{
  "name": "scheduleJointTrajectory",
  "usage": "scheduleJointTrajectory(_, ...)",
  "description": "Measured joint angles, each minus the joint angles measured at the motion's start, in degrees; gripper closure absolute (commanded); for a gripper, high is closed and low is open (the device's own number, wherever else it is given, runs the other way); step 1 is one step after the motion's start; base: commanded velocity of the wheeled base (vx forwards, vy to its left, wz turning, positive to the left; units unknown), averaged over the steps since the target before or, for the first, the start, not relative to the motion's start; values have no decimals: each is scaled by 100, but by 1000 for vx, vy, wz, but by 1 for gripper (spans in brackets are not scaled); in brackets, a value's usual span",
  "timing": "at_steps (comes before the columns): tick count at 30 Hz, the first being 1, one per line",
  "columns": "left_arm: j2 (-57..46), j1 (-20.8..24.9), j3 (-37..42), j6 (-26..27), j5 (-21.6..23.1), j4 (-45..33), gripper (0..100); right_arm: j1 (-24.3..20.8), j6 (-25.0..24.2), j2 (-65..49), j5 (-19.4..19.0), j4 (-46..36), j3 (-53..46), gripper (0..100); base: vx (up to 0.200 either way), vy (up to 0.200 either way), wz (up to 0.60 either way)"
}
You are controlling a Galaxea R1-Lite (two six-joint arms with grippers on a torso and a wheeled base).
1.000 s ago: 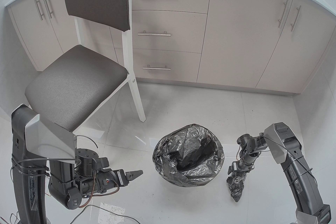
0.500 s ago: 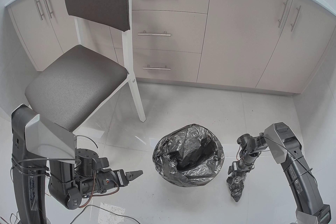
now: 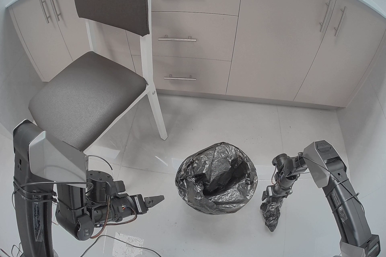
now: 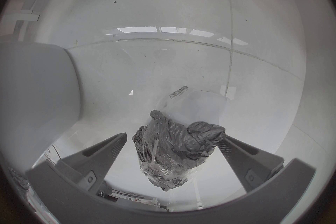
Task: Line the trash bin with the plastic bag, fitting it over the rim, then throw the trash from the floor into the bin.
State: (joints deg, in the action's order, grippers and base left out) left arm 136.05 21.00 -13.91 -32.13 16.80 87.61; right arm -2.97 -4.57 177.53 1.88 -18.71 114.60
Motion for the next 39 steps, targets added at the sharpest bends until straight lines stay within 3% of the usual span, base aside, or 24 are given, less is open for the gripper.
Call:
scheduleJointTrajectory(1,0,0,0,0,0,0,0,0,41,0,6,0,0,100,0,0,0)
scheduleJointTrajectory(20,26,0,-6,6,0,0,0,-30,234,0,110,-121,2,100,0,0,0)
scheduleJointTrajectory(31,39,0,-15,17,0,5,0,-105,-728,0,41,-1741,0,100,0,0,0)
scheduleJointTrajectory(39,41,0,-9,17,2,6,0,-35,-825,-22,17,-3468,-2,100,0,0,0)
